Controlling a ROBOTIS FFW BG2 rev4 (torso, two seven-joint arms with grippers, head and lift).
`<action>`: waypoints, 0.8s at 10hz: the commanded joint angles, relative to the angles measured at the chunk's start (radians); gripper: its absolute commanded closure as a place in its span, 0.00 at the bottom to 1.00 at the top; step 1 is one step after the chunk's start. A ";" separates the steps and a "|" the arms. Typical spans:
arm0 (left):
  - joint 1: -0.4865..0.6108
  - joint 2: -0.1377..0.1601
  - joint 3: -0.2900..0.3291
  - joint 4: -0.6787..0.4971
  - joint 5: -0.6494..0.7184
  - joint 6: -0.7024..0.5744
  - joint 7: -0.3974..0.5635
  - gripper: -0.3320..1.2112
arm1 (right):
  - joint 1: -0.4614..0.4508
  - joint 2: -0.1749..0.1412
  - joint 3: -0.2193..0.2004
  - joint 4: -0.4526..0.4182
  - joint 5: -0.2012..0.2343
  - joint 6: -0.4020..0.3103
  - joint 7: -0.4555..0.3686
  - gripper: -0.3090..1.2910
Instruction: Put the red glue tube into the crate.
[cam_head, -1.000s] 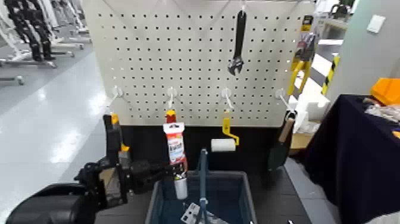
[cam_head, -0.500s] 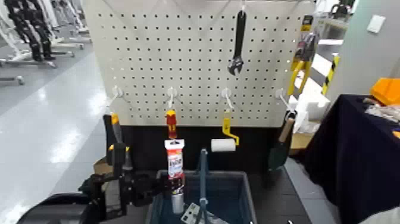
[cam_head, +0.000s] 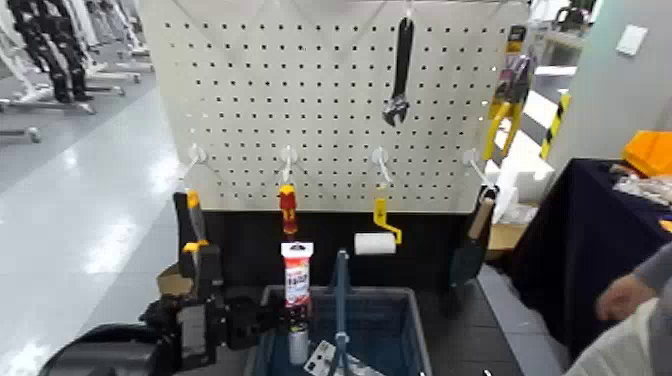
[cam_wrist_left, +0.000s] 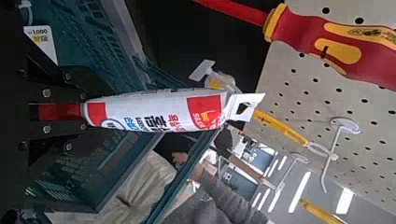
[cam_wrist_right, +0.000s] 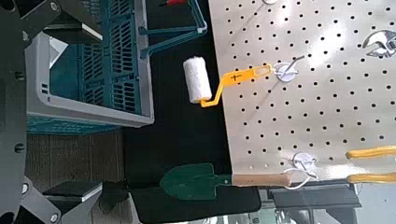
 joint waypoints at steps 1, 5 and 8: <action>-0.008 0.001 -0.008 0.012 -0.011 -0.002 -0.001 0.90 | 0.000 0.000 0.000 0.000 -0.001 0.000 0.001 0.31; -0.012 0.001 -0.008 0.013 -0.022 0.001 -0.001 0.57 | -0.002 -0.003 0.002 0.000 -0.004 -0.002 0.003 0.31; -0.014 -0.001 -0.005 0.001 -0.030 0.001 0.000 0.11 | -0.002 -0.003 0.003 0.000 -0.004 -0.002 0.003 0.31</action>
